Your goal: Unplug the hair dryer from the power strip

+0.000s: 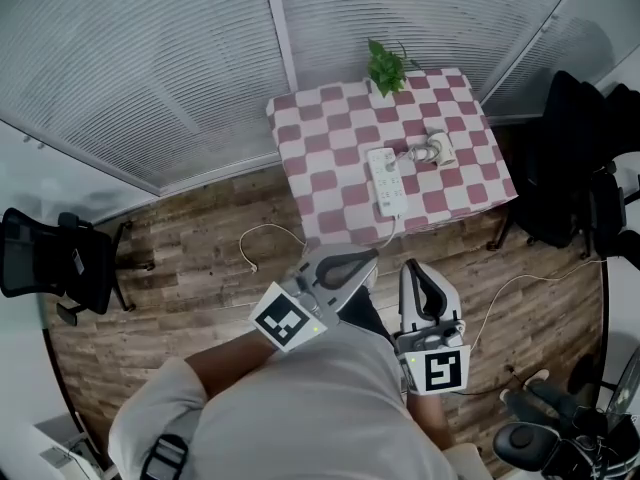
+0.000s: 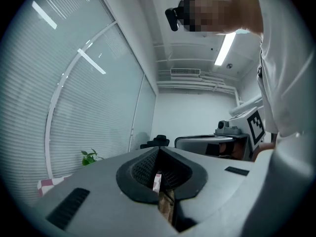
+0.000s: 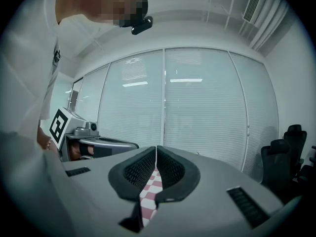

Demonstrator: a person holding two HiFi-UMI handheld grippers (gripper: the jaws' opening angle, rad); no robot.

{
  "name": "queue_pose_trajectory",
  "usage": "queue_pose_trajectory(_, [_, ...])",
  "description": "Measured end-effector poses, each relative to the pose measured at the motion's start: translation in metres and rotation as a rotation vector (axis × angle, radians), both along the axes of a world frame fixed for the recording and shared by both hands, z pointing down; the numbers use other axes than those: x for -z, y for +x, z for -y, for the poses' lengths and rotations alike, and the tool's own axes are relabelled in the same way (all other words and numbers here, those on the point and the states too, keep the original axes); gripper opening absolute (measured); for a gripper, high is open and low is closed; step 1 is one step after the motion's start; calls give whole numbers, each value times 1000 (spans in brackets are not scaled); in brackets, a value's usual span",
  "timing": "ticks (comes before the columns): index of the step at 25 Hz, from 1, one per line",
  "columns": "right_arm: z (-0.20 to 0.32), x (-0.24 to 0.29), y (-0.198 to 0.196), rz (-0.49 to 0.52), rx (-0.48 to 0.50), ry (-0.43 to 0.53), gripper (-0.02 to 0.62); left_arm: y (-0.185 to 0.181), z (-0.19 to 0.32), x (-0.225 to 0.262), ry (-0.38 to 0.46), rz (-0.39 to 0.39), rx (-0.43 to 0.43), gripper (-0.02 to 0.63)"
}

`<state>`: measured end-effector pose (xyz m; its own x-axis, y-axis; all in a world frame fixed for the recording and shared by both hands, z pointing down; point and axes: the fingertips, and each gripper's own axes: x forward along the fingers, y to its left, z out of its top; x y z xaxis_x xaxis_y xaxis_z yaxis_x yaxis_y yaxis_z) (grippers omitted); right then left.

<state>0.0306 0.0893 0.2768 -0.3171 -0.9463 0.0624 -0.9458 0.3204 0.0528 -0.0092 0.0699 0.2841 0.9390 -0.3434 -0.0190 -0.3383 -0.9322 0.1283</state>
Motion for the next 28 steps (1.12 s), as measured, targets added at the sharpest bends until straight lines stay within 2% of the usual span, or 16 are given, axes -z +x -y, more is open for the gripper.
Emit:
queue_pose_trajectory(19, [86,-9,107,9,77,-22,33,107,86,-8,-20,26,73,31])
queue_pose_trajectory(28, [108,-18,134,19,114,-34,34,129,106,-16,-18,35,128,31])
